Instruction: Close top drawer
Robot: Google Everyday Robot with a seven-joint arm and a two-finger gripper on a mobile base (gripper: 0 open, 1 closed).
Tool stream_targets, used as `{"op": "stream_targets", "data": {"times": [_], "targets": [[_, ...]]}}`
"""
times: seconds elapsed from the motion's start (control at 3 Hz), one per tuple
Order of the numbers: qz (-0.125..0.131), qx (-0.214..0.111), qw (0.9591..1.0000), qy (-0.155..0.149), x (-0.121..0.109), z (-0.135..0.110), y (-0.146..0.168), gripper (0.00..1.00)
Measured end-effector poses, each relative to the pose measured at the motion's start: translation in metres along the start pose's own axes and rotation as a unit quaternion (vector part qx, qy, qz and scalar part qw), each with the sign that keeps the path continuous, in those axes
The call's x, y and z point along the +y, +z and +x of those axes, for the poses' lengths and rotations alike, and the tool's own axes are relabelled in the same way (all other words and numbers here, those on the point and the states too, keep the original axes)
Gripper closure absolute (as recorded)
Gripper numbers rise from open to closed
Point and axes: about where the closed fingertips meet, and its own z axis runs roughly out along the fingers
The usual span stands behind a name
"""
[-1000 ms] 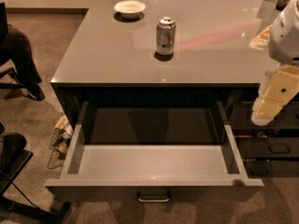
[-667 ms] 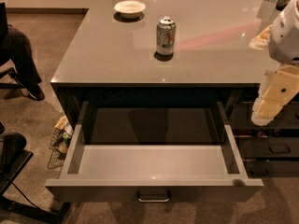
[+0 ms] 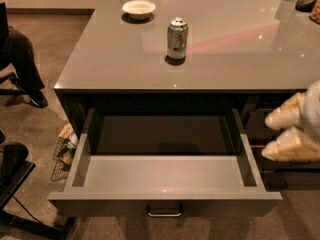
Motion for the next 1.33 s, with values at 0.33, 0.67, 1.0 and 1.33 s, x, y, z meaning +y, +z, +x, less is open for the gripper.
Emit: {"op": "stream_targets", "data": {"times": [0.33,0.67,1.0,1.33], "targets": [[0.012,-0.036,0.9986,0.035,0.036,0.031,0.034,0.69],[0.007,-0.058,0.9966,0.058,0.072,0.051,0.083,0.92],[0.003,-0.056,0.9964,0.064,0.082,0.057,0.094,1.00],[0.001,-0.059,0.9962,0.064,0.086,0.056,0.100,1.00]]}}
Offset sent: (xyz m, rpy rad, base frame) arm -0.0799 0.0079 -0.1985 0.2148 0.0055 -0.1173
